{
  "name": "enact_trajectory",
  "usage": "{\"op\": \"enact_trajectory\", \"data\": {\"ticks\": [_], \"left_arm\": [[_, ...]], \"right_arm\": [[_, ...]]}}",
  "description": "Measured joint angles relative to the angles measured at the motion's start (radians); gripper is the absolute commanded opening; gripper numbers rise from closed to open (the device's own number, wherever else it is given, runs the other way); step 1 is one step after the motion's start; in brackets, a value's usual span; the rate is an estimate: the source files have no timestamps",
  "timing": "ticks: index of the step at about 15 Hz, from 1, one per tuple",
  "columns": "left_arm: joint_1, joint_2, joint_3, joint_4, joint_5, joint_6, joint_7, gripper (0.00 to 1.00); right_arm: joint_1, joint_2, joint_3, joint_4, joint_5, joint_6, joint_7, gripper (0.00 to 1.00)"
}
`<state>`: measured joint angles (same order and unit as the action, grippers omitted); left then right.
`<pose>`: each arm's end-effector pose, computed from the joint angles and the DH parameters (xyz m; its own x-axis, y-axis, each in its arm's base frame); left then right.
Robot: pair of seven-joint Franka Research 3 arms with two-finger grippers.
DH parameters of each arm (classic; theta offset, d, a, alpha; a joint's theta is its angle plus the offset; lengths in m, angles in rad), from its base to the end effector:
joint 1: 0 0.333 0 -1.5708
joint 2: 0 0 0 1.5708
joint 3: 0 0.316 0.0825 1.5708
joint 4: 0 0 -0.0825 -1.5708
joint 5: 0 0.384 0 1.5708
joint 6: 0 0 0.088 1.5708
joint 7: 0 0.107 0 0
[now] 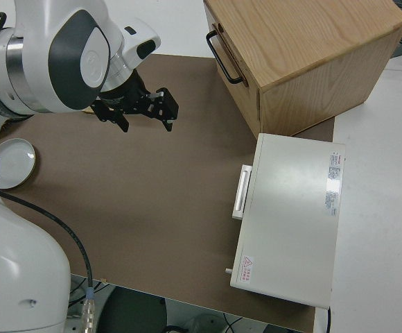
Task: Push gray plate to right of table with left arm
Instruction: 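Move the left gripper forward to the near edge of the gray plate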
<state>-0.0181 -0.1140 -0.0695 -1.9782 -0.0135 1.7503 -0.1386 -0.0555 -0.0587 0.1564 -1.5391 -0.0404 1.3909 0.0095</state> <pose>0.5106 -0.0472 0.5078 0.9920 0.0553 -0.1135 0.0544 -0.9985 -0.0108 0.5147 0.0500 0.6554 0.9926 0.0826 -0.0894 0.0873 -0.9949 0.0502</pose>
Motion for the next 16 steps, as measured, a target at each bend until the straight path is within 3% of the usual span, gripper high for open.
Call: {"op": "enact_trajectory", "data": {"ticks": [4,16], "left_arm": [[0.001,0.018,0.004,-0.11,0.0,0.126,0.002,0.99],[0.037,0.107,0.018,-0.241,0.0,0.312,0.096,0.97]], "right_arm": [[0.0,0.0,0.0,0.0,0.0,0.0,0.0,0.996],[0.0,0.0,0.0,0.0,0.0,0.0,0.0,0.996]]}}
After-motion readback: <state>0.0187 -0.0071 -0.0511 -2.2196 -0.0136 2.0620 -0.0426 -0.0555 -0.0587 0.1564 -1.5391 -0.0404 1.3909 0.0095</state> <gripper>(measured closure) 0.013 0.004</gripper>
